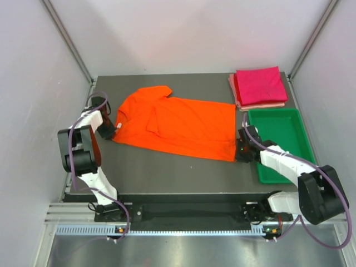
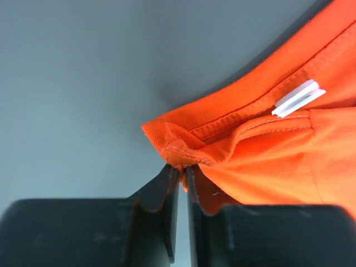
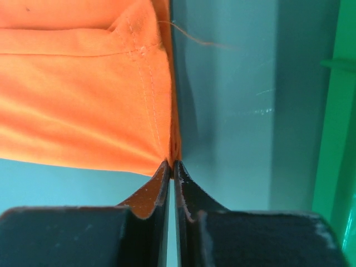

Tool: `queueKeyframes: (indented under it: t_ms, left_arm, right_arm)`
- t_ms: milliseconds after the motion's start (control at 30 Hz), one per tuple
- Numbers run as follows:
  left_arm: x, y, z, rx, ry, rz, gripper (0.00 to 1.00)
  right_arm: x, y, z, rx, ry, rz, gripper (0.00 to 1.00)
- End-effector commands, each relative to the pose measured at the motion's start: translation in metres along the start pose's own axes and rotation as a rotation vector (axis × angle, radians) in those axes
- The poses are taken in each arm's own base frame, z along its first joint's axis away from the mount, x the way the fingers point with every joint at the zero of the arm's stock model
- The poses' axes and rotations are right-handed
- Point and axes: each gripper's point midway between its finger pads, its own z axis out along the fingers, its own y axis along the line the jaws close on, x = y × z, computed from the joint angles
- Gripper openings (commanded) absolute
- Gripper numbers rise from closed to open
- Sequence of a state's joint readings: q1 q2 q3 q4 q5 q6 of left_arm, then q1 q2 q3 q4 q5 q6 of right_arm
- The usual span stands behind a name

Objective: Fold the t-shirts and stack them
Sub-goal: Fold the tshirt

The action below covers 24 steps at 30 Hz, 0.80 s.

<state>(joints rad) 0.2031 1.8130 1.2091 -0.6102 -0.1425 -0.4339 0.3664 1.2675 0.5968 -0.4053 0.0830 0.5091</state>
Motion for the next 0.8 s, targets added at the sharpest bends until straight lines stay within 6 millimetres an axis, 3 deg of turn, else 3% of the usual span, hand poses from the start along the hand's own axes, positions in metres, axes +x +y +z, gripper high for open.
queueKeyframes:
  t_ms: [0,67,167,267,333,400,500,567,700,767]
  left_arm:
    - [-0.001,0.021,-0.011,-0.084,-0.011,0.013,0.16]
    - [-0.008,0.021,-0.017,-0.090,-0.024,0.010,0.24]
    - [-0.027,0.014,-0.038,-0.059,-0.084,0.015,0.34]
    - [-0.043,-0.022,-0.065,0.061,-0.135,0.076,0.36]
    - [-0.043,-0.059,-0.082,0.153,-0.156,0.142,0.37]
    - [-0.029,-0.094,-0.088,0.249,-0.128,0.206,0.37]
    - [-0.015,-0.129,-0.093,0.309,-0.104,0.251,0.37]
    - [-0.010,-0.141,-0.088,0.327,-0.105,0.255,0.37]
    - [0.025,-0.175,-0.068,0.447,-0.021,0.292,0.38]
    - [0.036,-0.181,-0.059,0.468,0.005,0.301,0.38]
  right_arm:
    - [-0.005,0.002,-0.007,-0.004,-0.041,0.019,0.06]
    - [-0.003,0.000,-0.009,0.007,-0.033,0.025,0.18]
    - [-0.006,-0.002,-0.018,0.022,-0.036,0.025,0.29]
    - [-0.014,-0.001,-0.029,0.022,-0.060,0.023,0.34]
    - [-0.020,0.001,-0.034,0.014,-0.077,0.022,0.35]
    - [-0.022,0.002,-0.039,0.009,-0.087,0.022,0.36]
    - [-0.033,0.008,-0.045,-0.009,-0.113,0.025,0.36]
    - [-0.036,0.009,-0.047,-0.012,-0.122,0.028,0.36]
    - [-0.041,0.013,-0.048,-0.023,-0.131,0.025,0.36]
    - [-0.043,0.014,-0.047,-0.026,-0.131,0.023,0.36]
